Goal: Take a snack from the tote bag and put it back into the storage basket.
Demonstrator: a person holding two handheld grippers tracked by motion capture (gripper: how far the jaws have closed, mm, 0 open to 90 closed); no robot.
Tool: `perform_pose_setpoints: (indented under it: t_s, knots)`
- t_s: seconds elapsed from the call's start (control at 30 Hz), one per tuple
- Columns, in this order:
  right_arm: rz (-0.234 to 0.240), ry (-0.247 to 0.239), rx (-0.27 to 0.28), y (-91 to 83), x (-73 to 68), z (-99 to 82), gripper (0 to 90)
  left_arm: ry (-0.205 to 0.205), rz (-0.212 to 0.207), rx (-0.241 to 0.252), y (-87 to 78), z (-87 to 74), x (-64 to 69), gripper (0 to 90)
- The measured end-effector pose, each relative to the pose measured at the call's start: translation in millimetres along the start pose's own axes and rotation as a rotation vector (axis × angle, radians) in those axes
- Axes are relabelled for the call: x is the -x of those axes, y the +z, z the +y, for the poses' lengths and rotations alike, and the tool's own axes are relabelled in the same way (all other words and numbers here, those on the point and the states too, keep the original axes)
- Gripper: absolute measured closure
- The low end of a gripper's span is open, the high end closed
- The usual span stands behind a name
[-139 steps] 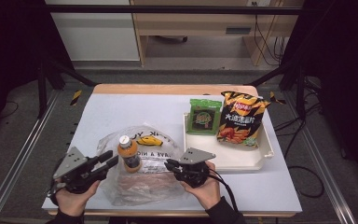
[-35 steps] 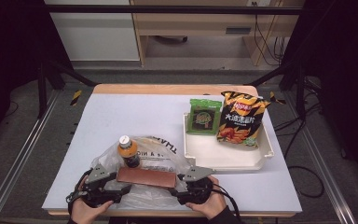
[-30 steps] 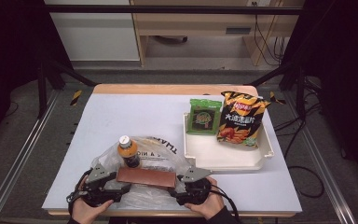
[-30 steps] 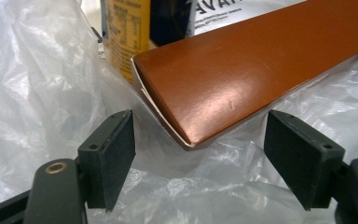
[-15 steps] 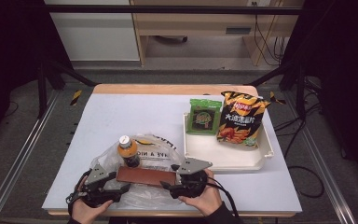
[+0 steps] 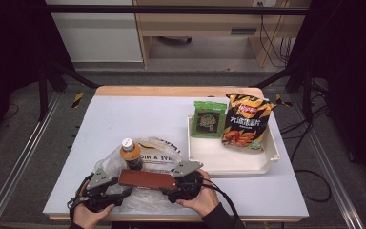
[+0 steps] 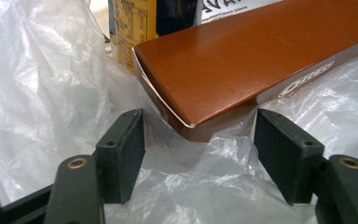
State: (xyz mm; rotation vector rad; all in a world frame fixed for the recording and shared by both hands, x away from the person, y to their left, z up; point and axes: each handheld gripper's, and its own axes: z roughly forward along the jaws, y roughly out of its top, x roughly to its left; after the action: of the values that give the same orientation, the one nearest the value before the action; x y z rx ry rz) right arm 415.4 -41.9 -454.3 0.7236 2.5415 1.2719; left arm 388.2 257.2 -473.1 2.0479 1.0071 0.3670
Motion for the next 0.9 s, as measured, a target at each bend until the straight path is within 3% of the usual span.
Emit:
perform_pose_setpoints:
  t_s: [0.17, 0.33, 0.43, 0.63, 0.9]
  knots:
    - [0.008, -0.021, -0.006, -4.4, -5.6, -2.7, 34.7, -0.015, 0.008, 0.007, -0.2, -1.0, -2.7, 35.1]
    - [0.015, 0.000, -0.004, -6.0, -8.4, -2.1, 35.3, -0.021, 0.009, 0.005, -1.4, -2.1, -5.1, 35.7]
    - [0.016, 0.008, 0.007, -0.2, -7.0, 4.1, 33.3, -0.016, 0.008, -0.002, -0.8, -2.2, -5.0, 36.2]
    - [0.035, -0.009, -0.045, 19.5, -9.8, 12.7, 32.1, -0.019, 0.009, 0.000, 0.0, -2.5, -5.0, 36.7]
    - [0.053, -0.041, -0.066, 25.1, -7.8, 14.4, 34.0, -0.016, 0.012, -0.004, 0.9, -2.3, -6.0, 36.9]
